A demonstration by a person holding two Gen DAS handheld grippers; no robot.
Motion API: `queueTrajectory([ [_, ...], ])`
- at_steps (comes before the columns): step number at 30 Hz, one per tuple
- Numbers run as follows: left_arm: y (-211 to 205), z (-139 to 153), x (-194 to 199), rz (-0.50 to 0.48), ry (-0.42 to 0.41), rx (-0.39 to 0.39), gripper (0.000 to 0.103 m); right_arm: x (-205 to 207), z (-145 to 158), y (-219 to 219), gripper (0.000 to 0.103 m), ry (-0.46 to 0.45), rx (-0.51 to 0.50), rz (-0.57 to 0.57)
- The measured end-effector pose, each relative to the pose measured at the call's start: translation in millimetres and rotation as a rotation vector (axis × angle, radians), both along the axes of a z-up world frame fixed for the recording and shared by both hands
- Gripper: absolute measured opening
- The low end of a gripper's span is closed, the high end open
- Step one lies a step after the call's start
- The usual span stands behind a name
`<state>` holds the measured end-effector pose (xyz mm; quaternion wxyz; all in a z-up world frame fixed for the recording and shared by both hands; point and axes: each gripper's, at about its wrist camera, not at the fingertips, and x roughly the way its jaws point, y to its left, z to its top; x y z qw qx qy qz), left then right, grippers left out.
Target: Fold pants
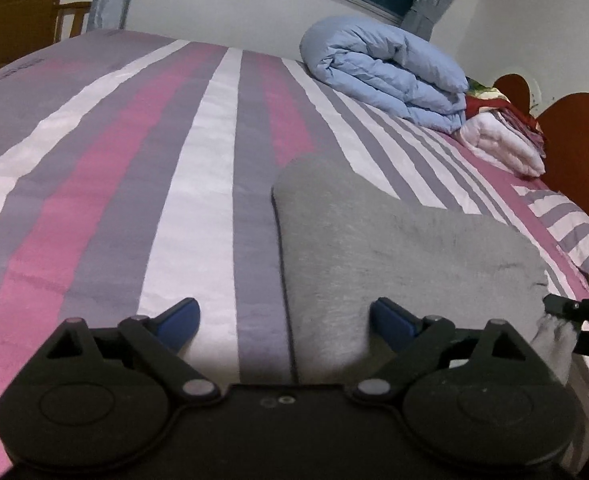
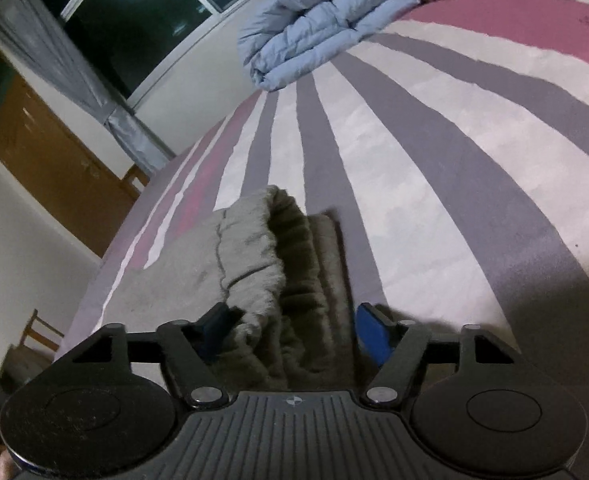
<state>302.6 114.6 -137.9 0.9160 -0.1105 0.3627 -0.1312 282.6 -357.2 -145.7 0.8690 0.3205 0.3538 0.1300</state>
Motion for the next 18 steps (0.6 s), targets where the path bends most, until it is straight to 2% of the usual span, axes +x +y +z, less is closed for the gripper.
queueTrajectory([
  [2,-2,-2,1,-0.013,0.0,0.006,0.089,-10,-5,0,0.072,0.006,0.034,0.008],
  [6,-3,-7,5,-0.027,0.006,-0.003,0.092,-3,-14,-8,0.074,0.034,0.125,0.006],
  [12,0,-12,13,-0.056,0.023,-0.036,0.092,9,-19,-11,0.081,0.051,0.192,0.022],
  [18,2,-19,23,-0.089,0.033,-0.066,0.094,20,-19,-8,0.084,0.058,0.189,0.064],
])
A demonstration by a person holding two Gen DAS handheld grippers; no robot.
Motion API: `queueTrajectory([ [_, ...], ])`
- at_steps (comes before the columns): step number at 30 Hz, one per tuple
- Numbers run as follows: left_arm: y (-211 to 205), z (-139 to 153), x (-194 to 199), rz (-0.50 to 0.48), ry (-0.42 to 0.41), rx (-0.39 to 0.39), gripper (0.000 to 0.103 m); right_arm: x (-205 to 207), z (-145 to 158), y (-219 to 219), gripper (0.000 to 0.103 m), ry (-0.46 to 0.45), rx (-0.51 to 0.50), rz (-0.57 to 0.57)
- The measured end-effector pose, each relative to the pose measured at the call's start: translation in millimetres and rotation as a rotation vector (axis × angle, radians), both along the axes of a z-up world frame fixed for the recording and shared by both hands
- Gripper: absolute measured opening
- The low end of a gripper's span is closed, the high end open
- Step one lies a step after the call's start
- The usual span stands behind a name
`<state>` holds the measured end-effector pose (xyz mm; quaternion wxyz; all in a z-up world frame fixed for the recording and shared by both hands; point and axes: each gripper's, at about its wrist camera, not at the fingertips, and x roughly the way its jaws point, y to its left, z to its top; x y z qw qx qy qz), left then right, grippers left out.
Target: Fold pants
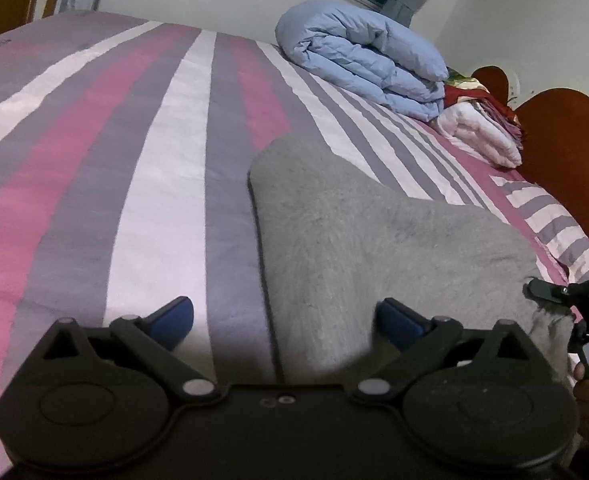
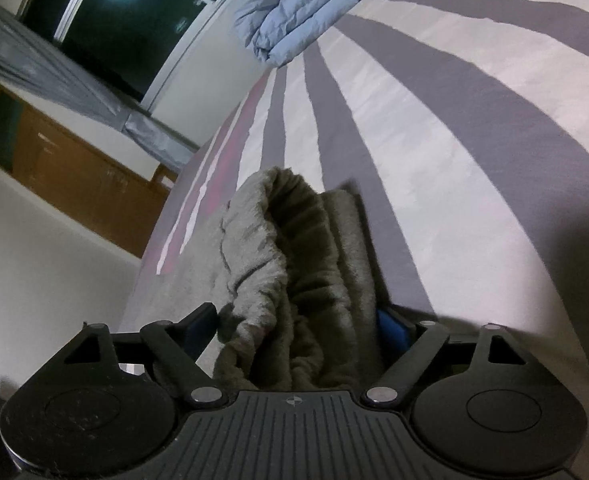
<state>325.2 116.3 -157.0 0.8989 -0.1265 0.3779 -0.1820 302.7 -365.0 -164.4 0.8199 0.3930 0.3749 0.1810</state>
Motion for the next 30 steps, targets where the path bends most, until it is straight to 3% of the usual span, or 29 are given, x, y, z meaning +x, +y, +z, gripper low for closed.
queueTrajectory([
  [8,-2,-8,20,-0.098,0.034,-0.06,0.091,21,-2,19,0.088,0.001,-0.056,0.078],
  [15,6,-9,26,-0.241,0.089,-0.101,0.085,28,-6,13,0.077,0.003,-0.043,0.137],
  [17,5,-13,30,-0.246,0.122,-0.145,0.084,29,-6,13,0.077,0.0,-0.049,0.148],
  [20,0,-20,41,-0.302,0.172,-0.29,0.084,34,-6,18,0.077,0.0,-0.051,0.147],
  [23,1,-27,46,-0.335,0.189,-0.345,0.084,36,-5,15,0.077,0.002,-0.038,0.155],
  [24,5,-28,46,-0.337,0.192,-0.369,0.079,35,-5,14,0.077,0.003,-0.035,0.161],
  [25,9,-30,45,-0.332,0.193,-0.367,0.065,35,-6,13,0.077,0.002,-0.036,0.166],
  [27,18,-36,46,-0.296,0.199,-0.377,0.049,33,-5,11,0.077,-0.001,-0.037,0.167],
  [30,21,-43,51,-0.253,0.213,-0.432,0.048,35,-10,17,0.077,-0.013,-0.046,0.14],
])
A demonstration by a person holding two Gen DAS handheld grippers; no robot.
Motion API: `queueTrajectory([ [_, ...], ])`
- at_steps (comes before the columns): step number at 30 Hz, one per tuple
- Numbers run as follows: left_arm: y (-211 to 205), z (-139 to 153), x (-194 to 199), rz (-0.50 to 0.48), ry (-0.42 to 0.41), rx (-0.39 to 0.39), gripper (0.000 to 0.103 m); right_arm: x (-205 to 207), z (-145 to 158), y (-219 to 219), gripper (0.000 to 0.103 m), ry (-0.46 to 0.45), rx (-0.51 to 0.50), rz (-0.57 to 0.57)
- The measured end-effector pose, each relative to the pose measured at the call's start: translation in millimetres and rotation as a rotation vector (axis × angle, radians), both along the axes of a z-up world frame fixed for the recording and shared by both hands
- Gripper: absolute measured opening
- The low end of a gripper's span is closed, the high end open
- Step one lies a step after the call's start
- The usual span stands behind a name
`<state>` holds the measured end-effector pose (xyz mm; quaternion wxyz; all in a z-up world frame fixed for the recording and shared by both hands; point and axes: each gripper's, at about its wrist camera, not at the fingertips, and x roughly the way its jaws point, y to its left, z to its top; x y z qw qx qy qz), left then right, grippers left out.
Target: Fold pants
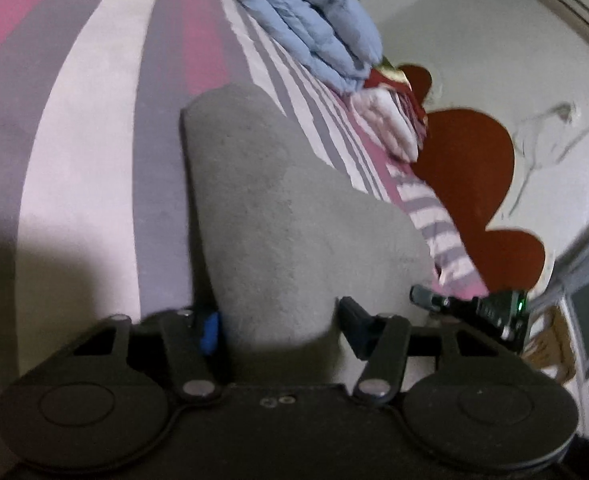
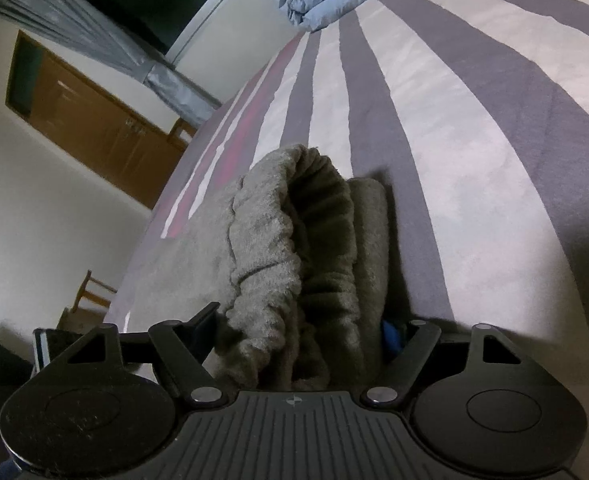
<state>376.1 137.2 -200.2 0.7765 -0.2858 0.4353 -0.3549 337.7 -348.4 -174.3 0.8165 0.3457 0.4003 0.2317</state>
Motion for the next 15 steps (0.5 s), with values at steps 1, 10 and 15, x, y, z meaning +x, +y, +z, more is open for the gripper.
queueTrajectory([
  [1,-2,-1,3,0.006,0.003,-0.01,0.048,1,-1,2,0.077,-0.002,0.003,-0.011],
  [10,2,-5,2,0.032,-0.012,-0.137,0.018,-4,11,10,0.057,-0.042,-0.043,0.006],
  [15,5,16,5,0.016,-0.069,-0.182,0.017,6,30,15,0.055,-0.101,-0.031,0.027],
])
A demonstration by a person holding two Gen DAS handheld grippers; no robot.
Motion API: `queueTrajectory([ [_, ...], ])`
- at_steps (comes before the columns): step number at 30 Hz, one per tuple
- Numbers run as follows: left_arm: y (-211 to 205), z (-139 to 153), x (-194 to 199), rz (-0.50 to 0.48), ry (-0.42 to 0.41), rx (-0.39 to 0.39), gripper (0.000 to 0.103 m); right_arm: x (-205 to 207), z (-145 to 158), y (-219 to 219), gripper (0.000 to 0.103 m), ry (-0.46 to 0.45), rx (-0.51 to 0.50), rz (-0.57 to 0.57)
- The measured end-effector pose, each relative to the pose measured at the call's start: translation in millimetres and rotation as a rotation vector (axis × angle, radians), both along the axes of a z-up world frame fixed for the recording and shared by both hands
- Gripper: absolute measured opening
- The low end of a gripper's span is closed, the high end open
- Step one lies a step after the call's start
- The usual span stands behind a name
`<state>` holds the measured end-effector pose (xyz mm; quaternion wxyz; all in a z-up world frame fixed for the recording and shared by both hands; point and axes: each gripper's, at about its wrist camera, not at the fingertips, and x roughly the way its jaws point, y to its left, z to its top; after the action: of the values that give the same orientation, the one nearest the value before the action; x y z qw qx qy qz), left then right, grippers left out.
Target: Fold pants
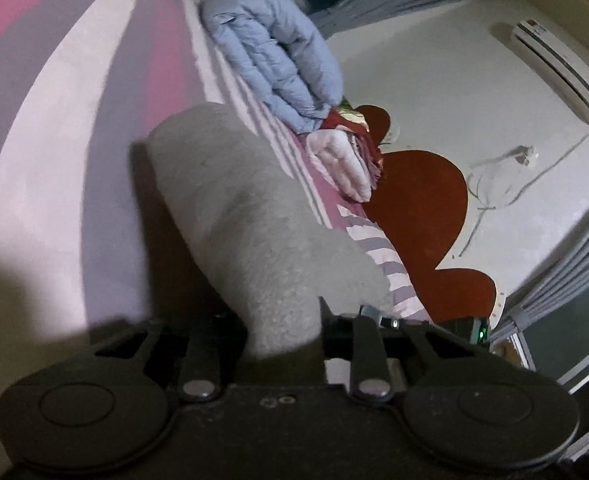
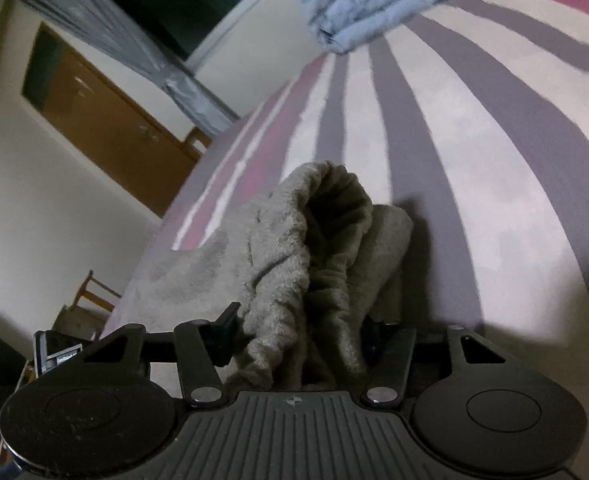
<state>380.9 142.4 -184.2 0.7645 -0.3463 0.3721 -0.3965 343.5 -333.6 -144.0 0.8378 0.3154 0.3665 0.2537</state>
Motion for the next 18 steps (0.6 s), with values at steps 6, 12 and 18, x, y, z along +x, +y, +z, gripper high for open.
queueTrajectory([
  [6,4,24,42,0.005,-0.059,0.029,0.017,50,21,9,0.055,-0.054,0.033,0.024],
  [12,7,30,110,0.045,-0.089,0.087,0.017,136,22,20,0.055,-0.075,0.037,0.016],
  [18,-34,-1,128,0.152,-0.149,0.526,0.067,187,-33,18,0.074,0.029,-0.17,0.01],
])
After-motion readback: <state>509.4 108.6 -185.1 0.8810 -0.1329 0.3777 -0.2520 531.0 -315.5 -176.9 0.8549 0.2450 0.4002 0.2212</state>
